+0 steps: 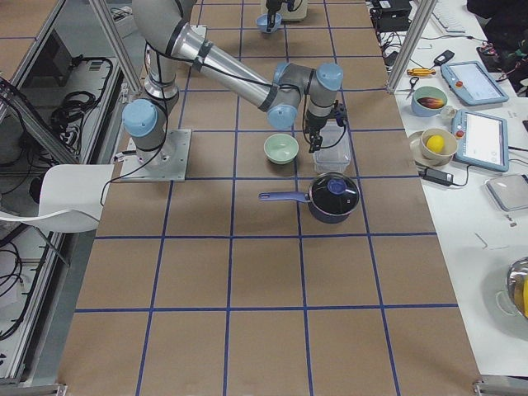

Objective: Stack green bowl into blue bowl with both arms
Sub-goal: 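Grasp the light blue bowl with left gripper while right grasps green bowl, then carry the light blue bowl to the table center with the left gripper and release it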

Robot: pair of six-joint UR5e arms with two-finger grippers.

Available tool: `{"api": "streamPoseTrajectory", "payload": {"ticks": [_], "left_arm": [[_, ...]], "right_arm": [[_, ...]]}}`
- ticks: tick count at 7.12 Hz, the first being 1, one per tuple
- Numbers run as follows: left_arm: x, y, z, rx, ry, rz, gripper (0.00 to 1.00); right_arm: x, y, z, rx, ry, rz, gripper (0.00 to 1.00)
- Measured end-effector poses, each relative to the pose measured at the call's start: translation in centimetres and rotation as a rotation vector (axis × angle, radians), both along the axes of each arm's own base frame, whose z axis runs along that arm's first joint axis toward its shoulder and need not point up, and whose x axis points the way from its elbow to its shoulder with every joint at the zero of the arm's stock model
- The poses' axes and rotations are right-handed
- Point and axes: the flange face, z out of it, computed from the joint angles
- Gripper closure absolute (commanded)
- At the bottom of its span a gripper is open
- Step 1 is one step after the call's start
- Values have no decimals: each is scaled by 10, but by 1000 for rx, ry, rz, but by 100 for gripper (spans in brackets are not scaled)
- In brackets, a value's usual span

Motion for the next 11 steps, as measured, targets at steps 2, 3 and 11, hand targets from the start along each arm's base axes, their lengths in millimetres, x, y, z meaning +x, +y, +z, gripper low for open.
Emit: {"api": "streamPoseTrajectory", "payload": {"ticks": [2,3,11], "left_arm": [[-110,-17,29,-68,117,77,100],[-164,-25,41,-91,196,133,100],[-324,-65,-16,-160,149,103,0]], "right_arm": [[-14,32,-34,39,-13,17,52],[-13,46,-46,48,-15,31,100],[-10,32,25,9,-14,57,100]]}}
